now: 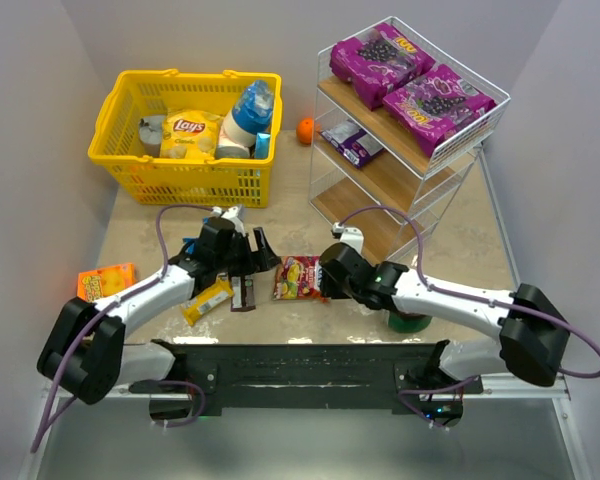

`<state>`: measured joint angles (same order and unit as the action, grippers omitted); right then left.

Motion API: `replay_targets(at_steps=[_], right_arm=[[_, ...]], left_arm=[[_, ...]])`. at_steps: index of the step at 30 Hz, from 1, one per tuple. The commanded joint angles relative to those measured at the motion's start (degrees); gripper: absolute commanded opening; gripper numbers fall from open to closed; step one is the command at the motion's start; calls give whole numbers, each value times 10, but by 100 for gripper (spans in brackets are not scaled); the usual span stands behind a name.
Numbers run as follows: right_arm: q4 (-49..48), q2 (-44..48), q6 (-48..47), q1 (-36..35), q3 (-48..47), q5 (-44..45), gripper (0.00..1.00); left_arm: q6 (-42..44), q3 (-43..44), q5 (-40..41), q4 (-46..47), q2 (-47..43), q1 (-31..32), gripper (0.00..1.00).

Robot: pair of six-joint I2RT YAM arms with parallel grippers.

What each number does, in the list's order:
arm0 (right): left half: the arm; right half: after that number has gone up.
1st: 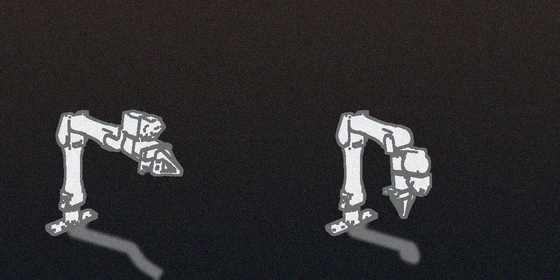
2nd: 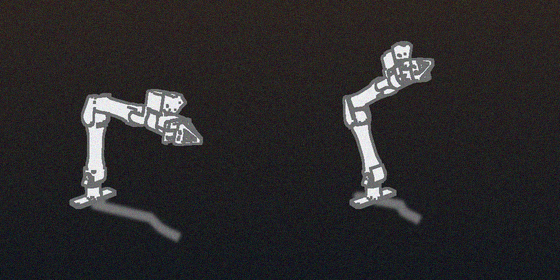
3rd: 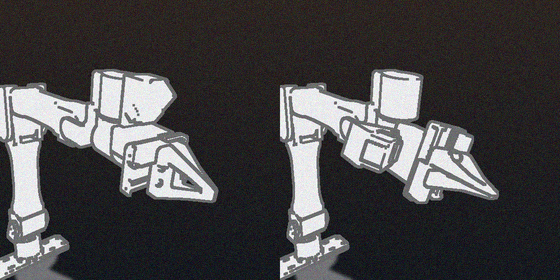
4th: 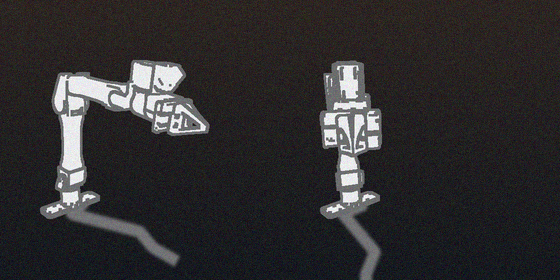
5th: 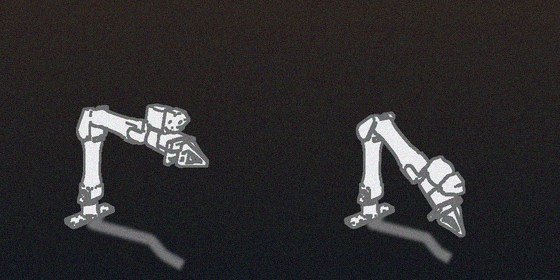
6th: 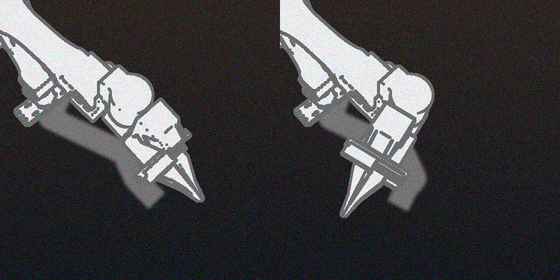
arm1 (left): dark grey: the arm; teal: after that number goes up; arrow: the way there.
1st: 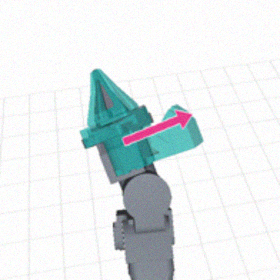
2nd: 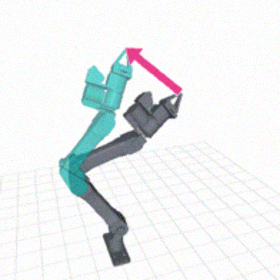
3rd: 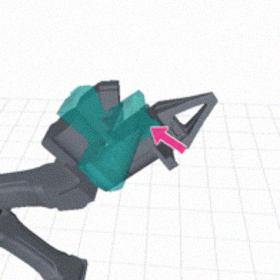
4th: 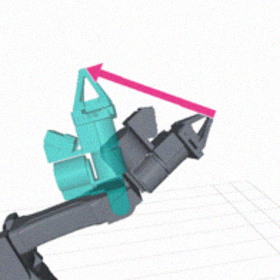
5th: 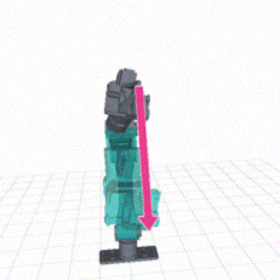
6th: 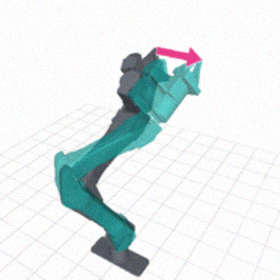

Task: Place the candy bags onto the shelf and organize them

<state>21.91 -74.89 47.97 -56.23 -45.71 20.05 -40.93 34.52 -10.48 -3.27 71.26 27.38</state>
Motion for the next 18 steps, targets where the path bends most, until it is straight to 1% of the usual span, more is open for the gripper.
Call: replay_targets(at_steps=[1,4,8,12,15,18], right_arm=[[-30,-46,-9,-1,-41,28,34],[-70,-70,-12,2,-44,29,26],[-99,-105,-13,15,-41,4,20],[-100,-135,-5,26,-21,-17,17],[-102,-137,8,32,3,-22,15],[-118,-137,16,34,20,-32,15]], left_arm=[[8,-9,-36,75,32,-3,85],[14,-11,-47,91,55,-3,85],[8,-27,-96,144,79,-3,84],[7,-30,-119,146,106,-3,83],[8,-36,-132,146,114,-3,83],[-1,-46,-155,176,124,-3,83]])
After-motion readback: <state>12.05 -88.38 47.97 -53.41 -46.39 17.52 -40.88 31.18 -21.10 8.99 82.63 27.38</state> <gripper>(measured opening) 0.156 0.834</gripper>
